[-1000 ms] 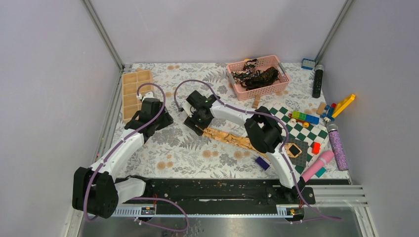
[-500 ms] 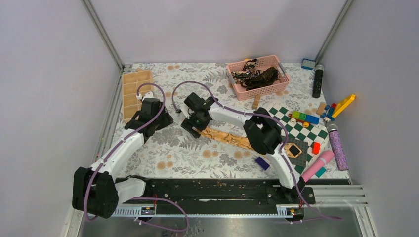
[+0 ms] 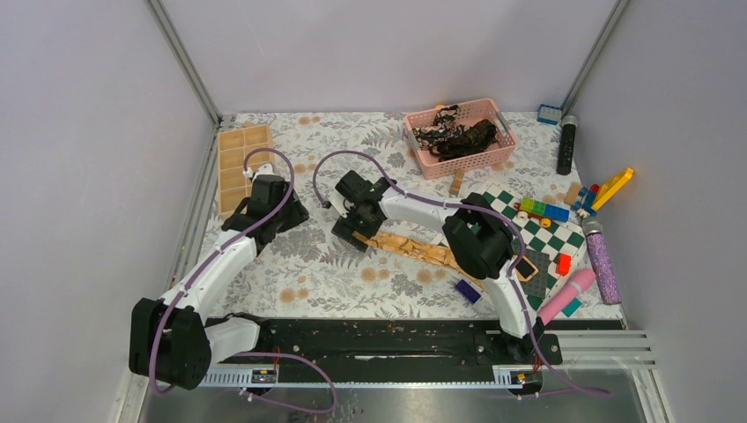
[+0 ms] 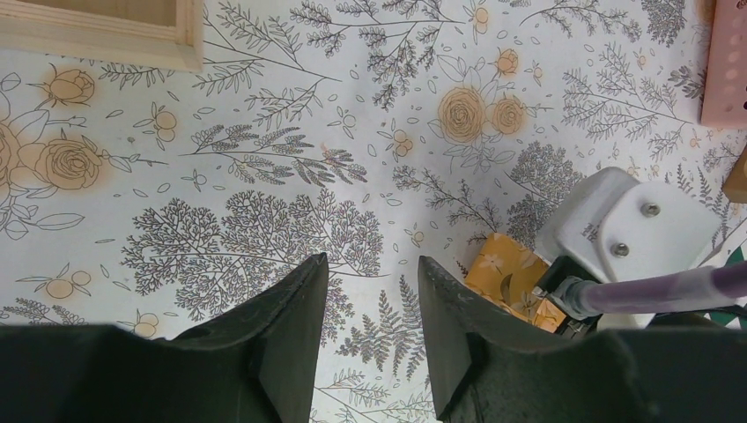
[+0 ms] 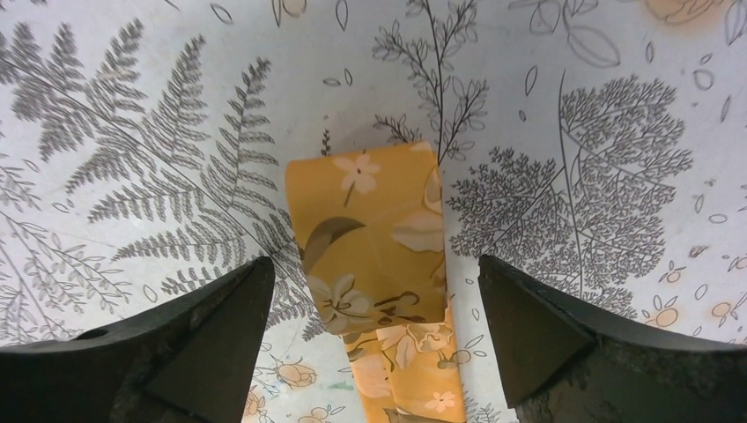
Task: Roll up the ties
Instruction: Roll the tie at the center of the board.
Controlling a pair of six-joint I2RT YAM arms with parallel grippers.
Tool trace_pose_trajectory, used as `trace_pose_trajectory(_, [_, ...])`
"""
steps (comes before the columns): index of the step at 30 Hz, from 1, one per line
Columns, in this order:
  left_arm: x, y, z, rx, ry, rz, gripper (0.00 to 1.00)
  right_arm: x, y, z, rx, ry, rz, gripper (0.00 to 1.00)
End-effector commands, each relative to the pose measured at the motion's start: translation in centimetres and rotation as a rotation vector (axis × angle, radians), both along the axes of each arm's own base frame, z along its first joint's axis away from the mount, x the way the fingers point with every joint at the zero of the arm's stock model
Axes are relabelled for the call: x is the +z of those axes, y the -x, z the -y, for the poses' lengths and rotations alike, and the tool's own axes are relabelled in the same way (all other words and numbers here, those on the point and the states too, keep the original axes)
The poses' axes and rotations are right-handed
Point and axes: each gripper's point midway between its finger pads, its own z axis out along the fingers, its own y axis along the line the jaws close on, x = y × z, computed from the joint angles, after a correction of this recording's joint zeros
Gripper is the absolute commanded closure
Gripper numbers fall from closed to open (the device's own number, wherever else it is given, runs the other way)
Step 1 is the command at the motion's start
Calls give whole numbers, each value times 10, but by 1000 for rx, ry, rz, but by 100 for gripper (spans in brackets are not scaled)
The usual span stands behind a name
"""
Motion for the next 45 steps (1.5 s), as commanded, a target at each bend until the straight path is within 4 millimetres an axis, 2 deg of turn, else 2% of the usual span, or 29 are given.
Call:
trace_pose_trajectory(1, [3, -6, 4, 0, 31, 26, 56, 16, 3, 4, 14, -9, 38, 7])
trace_pose_trajectory(8, [1, -7, 4, -3, 34, 22, 57, 7, 15, 7, 8, -11, -15, 17])
trace_pose_trajectory(14, [2, -8, 4, -1, 34, 25, 57, 5, 15, 7, -5, -9, -16, 30])
trace_pose_trajectory(23, [1, -7, 4, -1, 35, 22, 58, 1, 15, 7, -18, -2, -24, 41])
trace_pose_trajectory(25, [1, -6, 4, -2, 35, 22, 58, 1, 15, 7, -20, -4, -26, 40])
trace_pose_trajectory(28, [0, -6, 3, -1, 35, 21, 58, 2, 15, 6, -25, -8, -28, 29])
trace_pose_trajectory(36, [0, -6, 3, 1, 36, 19, 58, 15, 8, 6, -47, -22, 21, 24])
trace_pose_trajectory(41, [-2, -6, 3, 1, 35, 17, 58, 24, 1, 11, -67, -17, 71, 24])
trace_pose_trajectory(45, [-2, -7, 3, 0, 36, 16, 58, 25, 2, 13, -63, -10, 79, 31])
